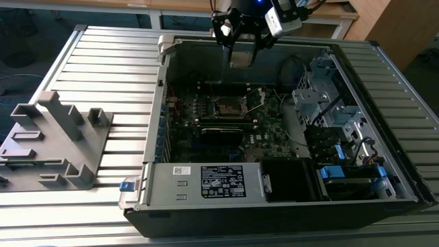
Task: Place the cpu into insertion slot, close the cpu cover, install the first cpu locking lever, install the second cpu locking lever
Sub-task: 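Place the cpu into insertion slot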
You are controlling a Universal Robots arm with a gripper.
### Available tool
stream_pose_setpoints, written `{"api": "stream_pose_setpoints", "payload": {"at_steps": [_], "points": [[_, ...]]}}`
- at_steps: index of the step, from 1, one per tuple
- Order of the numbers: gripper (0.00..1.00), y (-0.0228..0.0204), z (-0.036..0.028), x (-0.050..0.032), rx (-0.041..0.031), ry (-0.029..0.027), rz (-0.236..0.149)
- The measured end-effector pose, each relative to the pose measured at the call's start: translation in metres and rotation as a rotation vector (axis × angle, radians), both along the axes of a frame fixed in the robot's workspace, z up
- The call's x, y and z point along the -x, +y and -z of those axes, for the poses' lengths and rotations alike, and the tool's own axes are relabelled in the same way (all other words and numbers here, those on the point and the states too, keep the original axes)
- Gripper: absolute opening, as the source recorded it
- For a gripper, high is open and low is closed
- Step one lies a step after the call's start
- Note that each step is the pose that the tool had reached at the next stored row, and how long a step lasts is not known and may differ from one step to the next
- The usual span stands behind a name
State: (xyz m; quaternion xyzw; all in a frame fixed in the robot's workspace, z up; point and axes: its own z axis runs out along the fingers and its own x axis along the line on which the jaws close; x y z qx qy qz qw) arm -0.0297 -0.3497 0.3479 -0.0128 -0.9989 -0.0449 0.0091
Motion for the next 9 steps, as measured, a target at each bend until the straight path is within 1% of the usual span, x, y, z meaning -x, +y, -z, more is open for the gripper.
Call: {"api": "stream_pose_setpoints", "payload": {"at_steps": [9], "points": [[0.54,0.0000,0.0024,0.0000,0.0000,0.0000,0.000]]}}
